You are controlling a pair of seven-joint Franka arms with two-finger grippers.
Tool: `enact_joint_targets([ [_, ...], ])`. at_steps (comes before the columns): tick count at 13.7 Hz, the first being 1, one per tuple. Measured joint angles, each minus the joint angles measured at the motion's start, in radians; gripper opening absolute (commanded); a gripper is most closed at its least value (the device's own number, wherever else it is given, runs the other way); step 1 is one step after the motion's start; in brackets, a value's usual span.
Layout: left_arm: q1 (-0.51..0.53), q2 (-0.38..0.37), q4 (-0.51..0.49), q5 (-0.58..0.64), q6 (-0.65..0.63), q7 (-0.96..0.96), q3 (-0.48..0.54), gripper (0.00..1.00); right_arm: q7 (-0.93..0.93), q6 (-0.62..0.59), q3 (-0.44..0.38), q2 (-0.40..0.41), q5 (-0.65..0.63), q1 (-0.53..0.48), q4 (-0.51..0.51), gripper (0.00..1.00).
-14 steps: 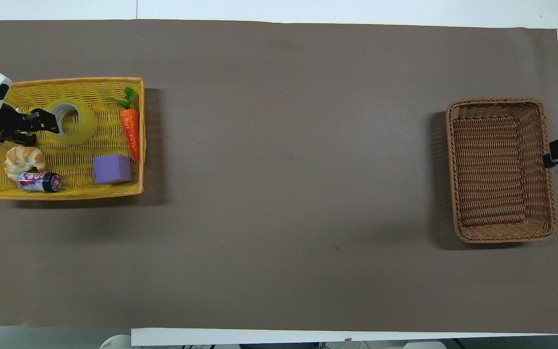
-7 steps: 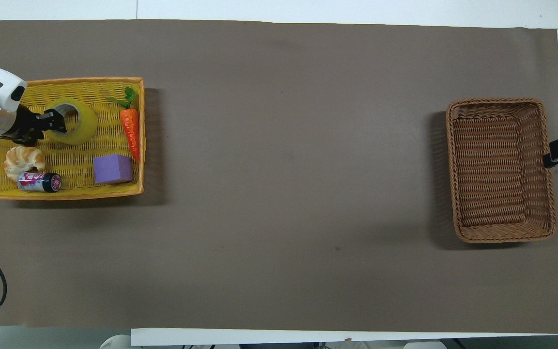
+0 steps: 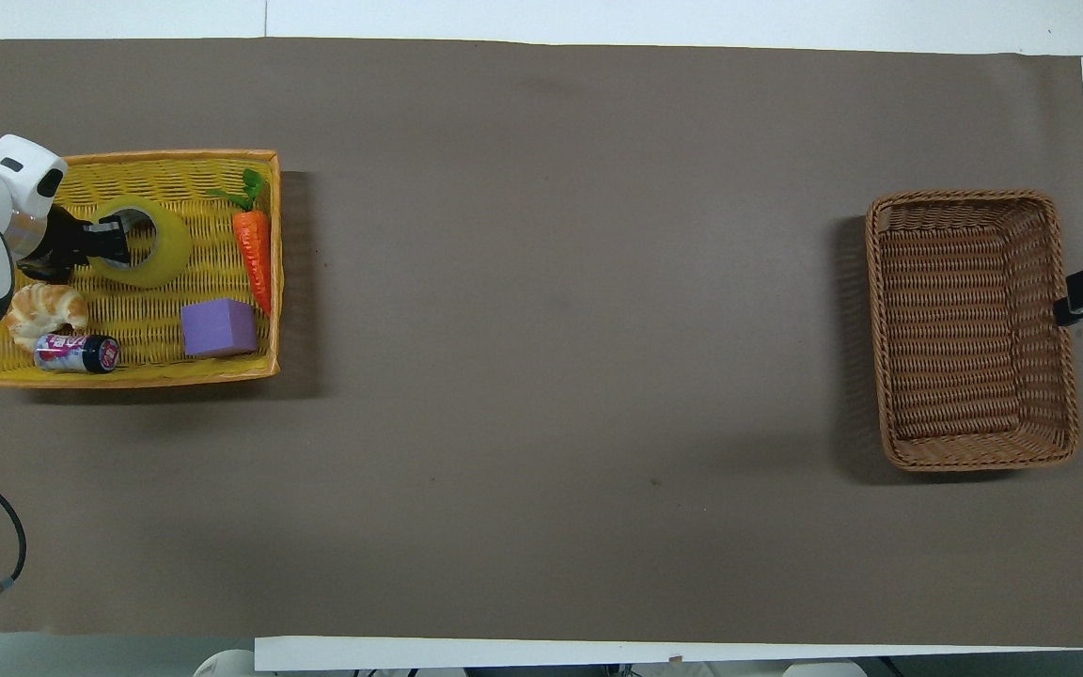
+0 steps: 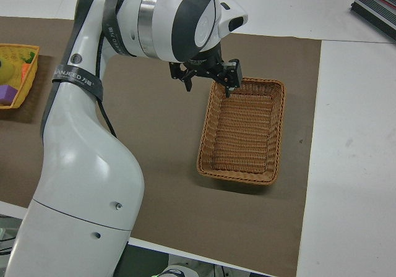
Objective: Move tape to another basket
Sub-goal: 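Lift the tape roll with the left gripper while the right gripper approaches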
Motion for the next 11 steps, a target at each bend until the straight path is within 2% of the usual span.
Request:
enact_joint_targets([
  [1,0.000,0.002,0.024,-0.007,-0.044,-0.002,0.000,0.00,0.000,0.000,0.000,0.000,0.000,0.000,0.000,0.99],
  [5,-0.027,-0.023,0.267,-0.145,-0.368,-0.134,-0.012,0.00,0.000,0.000,0.000,0.000,0.000,0.000,0.000,0.99],
  [9,-0.216,-0.108,0.304,-0.265,-0.468,-0.420,-0.025,0.00,0.000,0.000,0.000,0.000,0.000,0.000,0.000,0.99],
  [11,-0.303,-0.140,0.306,-0.293,-0.486,-0.479,-0.026,0.00,0.000,0.000,0.000,0.000,0.000,0.000,0.000,0.99],
])
